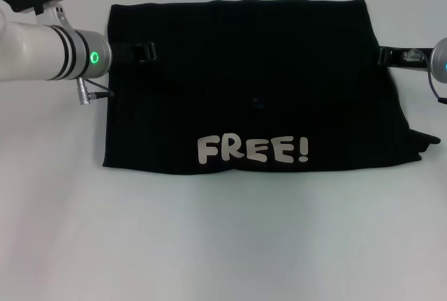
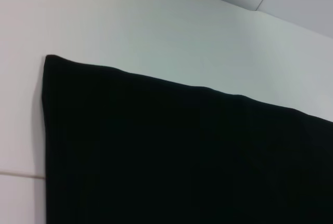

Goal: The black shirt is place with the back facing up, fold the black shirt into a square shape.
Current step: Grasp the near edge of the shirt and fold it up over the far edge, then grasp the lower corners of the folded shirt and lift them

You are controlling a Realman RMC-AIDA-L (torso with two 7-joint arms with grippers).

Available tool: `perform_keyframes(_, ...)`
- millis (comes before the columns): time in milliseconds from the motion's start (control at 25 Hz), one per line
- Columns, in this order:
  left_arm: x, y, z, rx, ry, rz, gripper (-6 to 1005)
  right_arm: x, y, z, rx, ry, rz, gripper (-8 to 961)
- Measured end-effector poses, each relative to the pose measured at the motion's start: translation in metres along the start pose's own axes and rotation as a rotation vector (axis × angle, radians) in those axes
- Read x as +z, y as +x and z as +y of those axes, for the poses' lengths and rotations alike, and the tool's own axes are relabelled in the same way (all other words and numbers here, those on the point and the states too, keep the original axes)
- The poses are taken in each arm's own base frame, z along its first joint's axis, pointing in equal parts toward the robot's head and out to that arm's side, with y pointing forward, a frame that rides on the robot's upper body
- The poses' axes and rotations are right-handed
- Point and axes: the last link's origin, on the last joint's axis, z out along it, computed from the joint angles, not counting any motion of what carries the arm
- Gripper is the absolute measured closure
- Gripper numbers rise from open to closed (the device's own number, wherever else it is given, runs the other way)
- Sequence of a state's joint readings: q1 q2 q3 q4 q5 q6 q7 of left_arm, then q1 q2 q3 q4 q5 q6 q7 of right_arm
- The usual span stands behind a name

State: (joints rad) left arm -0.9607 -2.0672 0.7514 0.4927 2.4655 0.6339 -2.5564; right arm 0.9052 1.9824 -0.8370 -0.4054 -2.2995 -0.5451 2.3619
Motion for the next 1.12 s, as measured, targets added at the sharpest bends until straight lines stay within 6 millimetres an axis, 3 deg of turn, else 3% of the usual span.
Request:
perform_keyframes(120,-0.006,0.003,0.0,-0.019,-0.032,-0.029,811,-0.007,-0.005,-0.004,0.032,-0.037,0.031,751)
perform_keyframes(440,-0.064,-0.009,-0.02,-0.068,-0.214,-0.307,526,-0.05,-0.031,-0.015,0.16,-0.173,0.151,577)
perform_keyframes(640,-0.102,-0.034,-0.053,-0.038,-0.326,-0.298,359,-0.069,-0.041,-0.013,0.186,-0.237,0.186,368)
perform_keyframes(760,-0.114,-0.049,-0.073,0.025,-0.352,-0.255,296,-0.076,-0.044,-0.013,0.202,-0.26,0.206,363)
perform_keyframes(920,-0.116,-0.069,-0.084,0.136,-0.352,-0.212,213,-0.079,-0.045,-0.014,0.21,-0.26,0.216,356)
perform_keyframes(1120,-0.099,-0.079,-0.085,0.202,-0.295,-0.167,159,-0.079,-0.045,-0.015,0.214,-0.255,0.212,347)
